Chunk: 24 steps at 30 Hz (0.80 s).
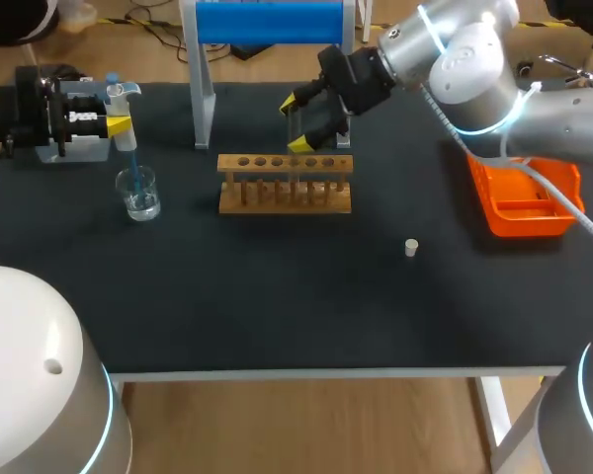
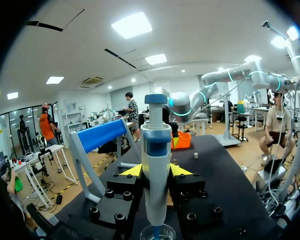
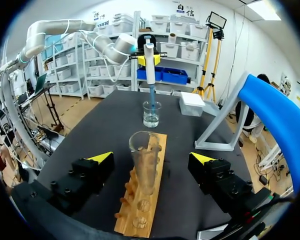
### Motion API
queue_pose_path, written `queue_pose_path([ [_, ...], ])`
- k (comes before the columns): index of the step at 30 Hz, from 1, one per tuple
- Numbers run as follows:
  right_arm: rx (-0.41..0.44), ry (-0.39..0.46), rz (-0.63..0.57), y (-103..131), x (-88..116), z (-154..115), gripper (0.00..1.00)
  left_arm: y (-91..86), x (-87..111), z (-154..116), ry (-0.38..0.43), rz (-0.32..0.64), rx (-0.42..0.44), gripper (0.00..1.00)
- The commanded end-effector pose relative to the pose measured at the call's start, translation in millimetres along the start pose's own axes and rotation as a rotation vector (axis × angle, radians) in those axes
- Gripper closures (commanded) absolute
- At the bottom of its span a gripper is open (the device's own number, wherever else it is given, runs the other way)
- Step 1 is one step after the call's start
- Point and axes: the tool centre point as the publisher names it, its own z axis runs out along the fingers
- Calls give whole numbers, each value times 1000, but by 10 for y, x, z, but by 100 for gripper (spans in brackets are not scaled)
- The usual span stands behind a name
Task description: Invert the test tube, pick up the pipette, mount the tip to pipette, aspirate from beaker and dispense into the tube, eject the tip, return the pipette, and cap with the stopper.
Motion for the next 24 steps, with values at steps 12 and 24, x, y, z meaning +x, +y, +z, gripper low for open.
queue_pose_path([
  [12, 28, -42, -24, -60, 23, 49, 0, -6, 5, -2, -1, 0, -1, 100],
  [24, 23, -55, -22, -58, 42, 24, 0, -6, 5, -2, -1, 0, -1, 100],
])
